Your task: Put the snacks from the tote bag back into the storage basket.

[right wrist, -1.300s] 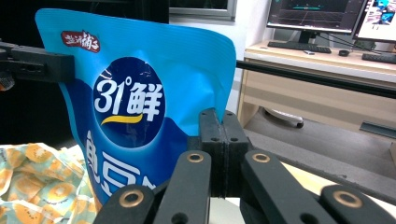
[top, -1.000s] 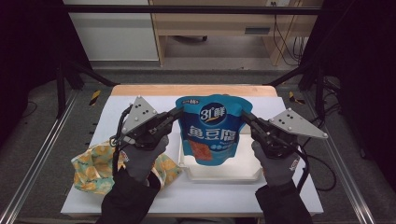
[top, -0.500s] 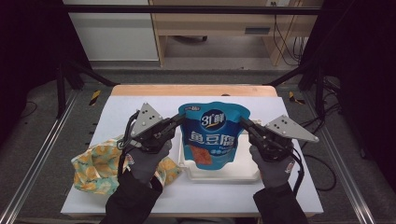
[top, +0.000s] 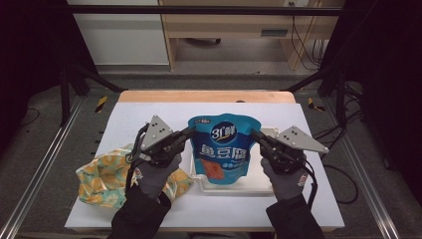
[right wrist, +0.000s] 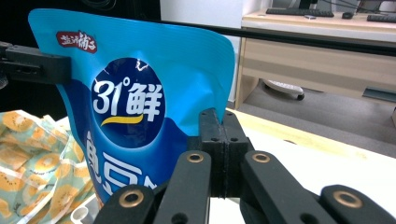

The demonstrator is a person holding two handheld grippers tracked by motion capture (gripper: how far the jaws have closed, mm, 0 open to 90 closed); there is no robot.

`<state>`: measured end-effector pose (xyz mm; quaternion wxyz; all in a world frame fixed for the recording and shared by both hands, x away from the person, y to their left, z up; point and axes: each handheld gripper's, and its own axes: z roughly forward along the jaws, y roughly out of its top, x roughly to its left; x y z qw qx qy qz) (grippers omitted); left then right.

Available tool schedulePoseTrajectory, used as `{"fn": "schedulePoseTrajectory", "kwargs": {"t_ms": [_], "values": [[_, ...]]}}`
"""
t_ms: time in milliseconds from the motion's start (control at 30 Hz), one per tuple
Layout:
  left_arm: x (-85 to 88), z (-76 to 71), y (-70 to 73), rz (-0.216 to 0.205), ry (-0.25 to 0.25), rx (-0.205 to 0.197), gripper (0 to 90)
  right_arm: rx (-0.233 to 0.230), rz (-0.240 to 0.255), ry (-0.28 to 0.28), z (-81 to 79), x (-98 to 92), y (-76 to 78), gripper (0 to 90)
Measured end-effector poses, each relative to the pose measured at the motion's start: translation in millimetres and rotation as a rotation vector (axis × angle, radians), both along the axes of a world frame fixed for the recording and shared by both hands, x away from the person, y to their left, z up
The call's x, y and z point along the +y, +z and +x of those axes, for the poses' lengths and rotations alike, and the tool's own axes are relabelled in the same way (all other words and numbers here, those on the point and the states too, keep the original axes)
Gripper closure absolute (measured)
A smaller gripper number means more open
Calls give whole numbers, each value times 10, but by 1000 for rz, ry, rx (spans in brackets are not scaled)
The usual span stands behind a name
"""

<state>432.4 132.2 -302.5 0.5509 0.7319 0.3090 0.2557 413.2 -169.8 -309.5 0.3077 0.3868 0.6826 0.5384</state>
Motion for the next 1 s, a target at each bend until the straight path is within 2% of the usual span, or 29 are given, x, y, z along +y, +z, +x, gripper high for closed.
{"fn": "schedulePoseTrajectory", "kwargs": {"t_ms": [667,1000], "values": [[32,-11,-206,25,0,38,900,48,-26,-2,14,44,-191,900],[29,-19,-252,29,-2,48,900,62,-40,-7,27,50,-249,900]]}}
